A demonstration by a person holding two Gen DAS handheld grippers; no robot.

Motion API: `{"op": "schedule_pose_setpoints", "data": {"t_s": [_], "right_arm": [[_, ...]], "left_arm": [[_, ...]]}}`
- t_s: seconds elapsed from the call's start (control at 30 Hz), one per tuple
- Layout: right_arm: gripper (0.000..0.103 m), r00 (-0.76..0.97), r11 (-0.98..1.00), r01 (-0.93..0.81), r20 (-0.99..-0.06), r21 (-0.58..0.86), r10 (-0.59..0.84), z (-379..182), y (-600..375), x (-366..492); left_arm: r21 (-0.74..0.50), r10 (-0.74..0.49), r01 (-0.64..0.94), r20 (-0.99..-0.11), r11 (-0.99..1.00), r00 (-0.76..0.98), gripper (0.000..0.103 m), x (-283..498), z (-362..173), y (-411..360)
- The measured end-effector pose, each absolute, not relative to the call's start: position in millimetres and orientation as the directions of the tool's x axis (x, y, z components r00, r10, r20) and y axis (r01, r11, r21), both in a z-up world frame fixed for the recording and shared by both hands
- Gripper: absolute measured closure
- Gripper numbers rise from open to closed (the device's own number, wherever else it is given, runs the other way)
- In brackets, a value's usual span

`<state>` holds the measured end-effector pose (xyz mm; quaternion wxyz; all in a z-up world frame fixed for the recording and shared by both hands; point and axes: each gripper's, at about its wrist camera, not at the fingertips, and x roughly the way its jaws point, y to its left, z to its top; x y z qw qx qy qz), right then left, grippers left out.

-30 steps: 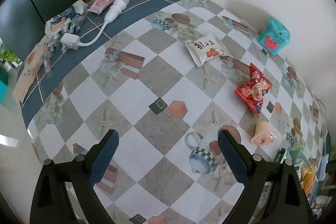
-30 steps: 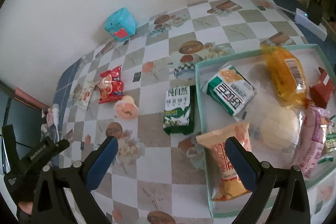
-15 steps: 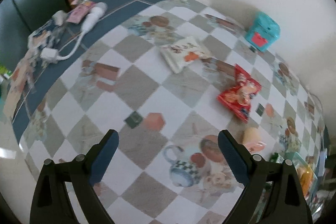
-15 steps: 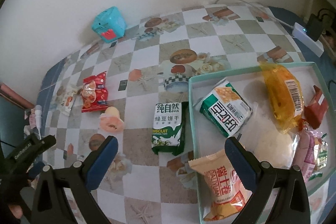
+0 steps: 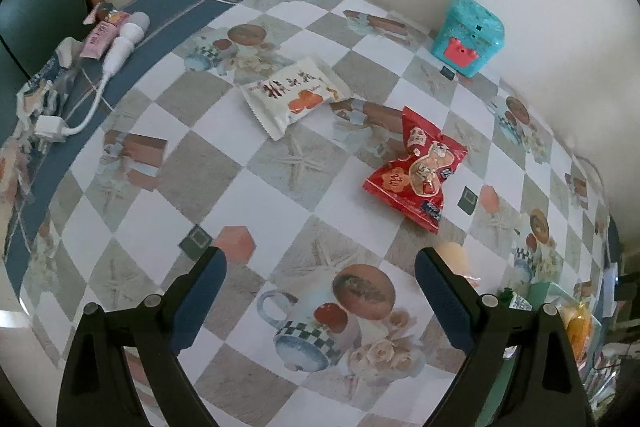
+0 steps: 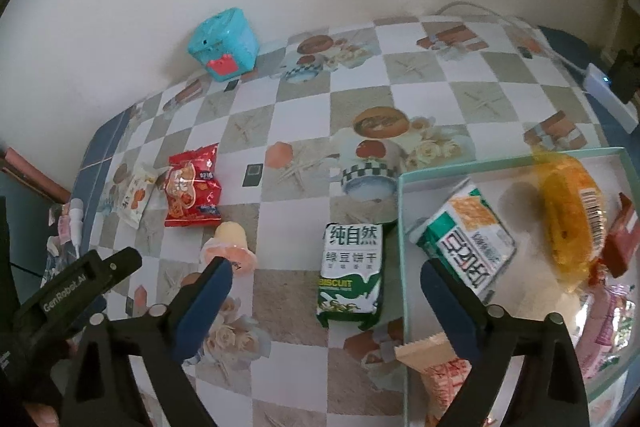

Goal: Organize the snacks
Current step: 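Close the right tool on the green-white biscuit box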

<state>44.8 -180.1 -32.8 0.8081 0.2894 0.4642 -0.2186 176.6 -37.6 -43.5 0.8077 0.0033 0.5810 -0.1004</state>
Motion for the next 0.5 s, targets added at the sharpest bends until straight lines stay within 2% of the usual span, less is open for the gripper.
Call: {"op": "schedule_pose_setpoints", "data": {"t_s": [0.33, 0.5], "right_arm": [[0.032, 0.449, 0.751, 0.597, -0.893, 0.282, -0.022, -50, -175, 57], [0.036, 0.410, 0.740, 0.625, -0.911, 0.247, -0.042, -59, -180, 56]], "left_arm": [[-0.158, -0.208, 0.195, -0.940, 0.968, 0.269, 0.008, 183, -49, -47], [-0.186, -0.241, 0.241, -0.945, 0.952, 0.221, 0.008, 183, -57, -60]]}}
